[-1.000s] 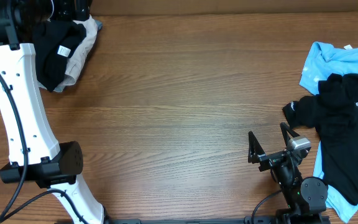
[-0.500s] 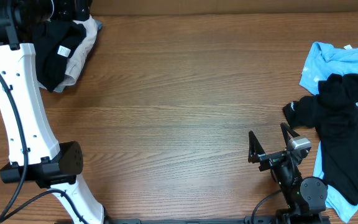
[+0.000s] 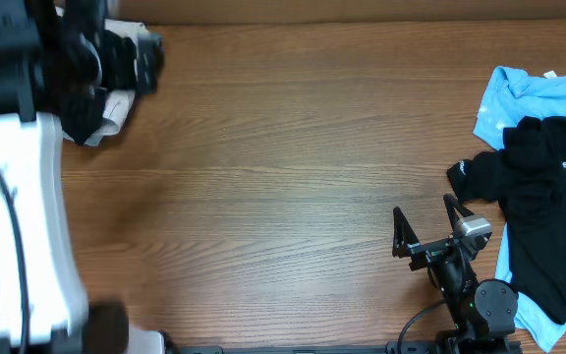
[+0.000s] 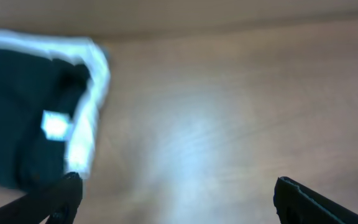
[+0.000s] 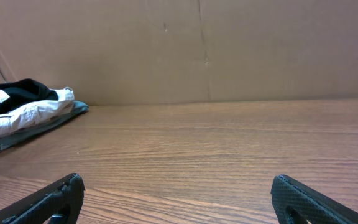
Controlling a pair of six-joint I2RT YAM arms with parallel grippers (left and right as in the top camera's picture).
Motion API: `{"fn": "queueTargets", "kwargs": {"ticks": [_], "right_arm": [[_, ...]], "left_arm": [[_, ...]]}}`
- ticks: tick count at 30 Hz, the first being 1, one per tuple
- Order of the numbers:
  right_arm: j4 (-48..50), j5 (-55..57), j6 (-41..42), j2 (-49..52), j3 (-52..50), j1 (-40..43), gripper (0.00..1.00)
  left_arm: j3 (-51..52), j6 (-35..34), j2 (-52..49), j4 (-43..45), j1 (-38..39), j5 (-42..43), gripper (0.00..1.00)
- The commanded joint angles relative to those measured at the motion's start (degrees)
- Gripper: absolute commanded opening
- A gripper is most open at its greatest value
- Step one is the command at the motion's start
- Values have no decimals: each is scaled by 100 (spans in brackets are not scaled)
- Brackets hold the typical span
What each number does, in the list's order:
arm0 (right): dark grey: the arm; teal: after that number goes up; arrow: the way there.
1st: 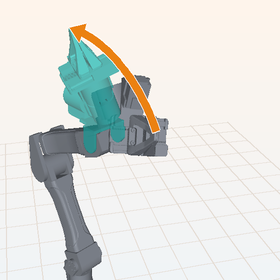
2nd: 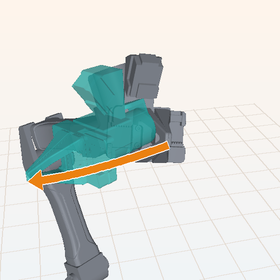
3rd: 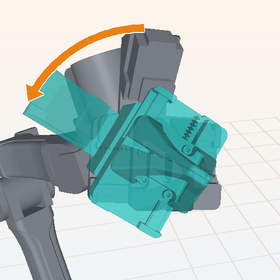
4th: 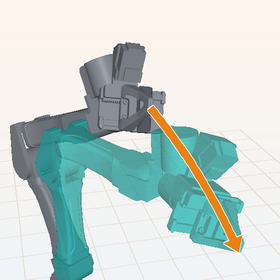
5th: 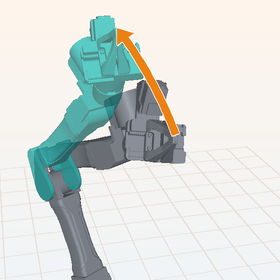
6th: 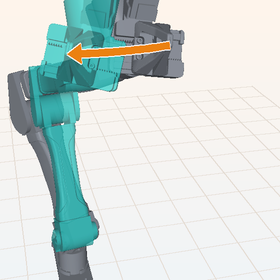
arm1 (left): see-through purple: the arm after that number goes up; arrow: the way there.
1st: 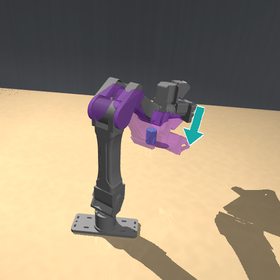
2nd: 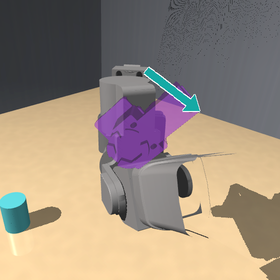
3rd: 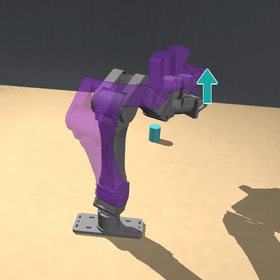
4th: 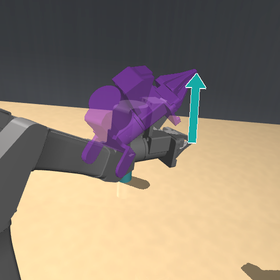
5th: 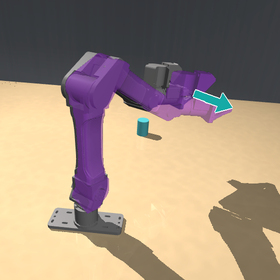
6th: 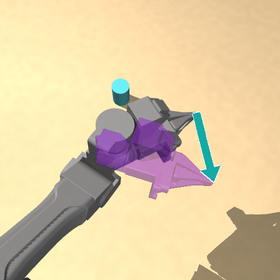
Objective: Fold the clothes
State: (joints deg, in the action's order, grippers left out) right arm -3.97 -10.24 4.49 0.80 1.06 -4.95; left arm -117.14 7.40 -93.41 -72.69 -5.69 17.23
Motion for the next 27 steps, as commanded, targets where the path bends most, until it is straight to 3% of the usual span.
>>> {"fn": "queueTargets", "kwargs": {"ticks": [1, 5, 9, 21, 27], "right_arm": [[39, 31, 37, -63, -61, 9, 100], [39, 31, 39, -63, -61, 9, 100], [39, 31, 37, -63, -61, 9, 100], [39, 31, 37, -63, -61, 9, 100], [39, 31, 37, -63, -61, 9, 100]], "left_arm": [[1290, -57, 1255, -13, 175, 17, 100], [2999, 31, 2553, -33, 256, -407, 100], [4592, 26, 3884, 557, 249, -555, 100], [9272, -326, 7816, 5219, 586, -79, 100], [10480, -378, 8725, 6376, 638, -138, 100]]}}
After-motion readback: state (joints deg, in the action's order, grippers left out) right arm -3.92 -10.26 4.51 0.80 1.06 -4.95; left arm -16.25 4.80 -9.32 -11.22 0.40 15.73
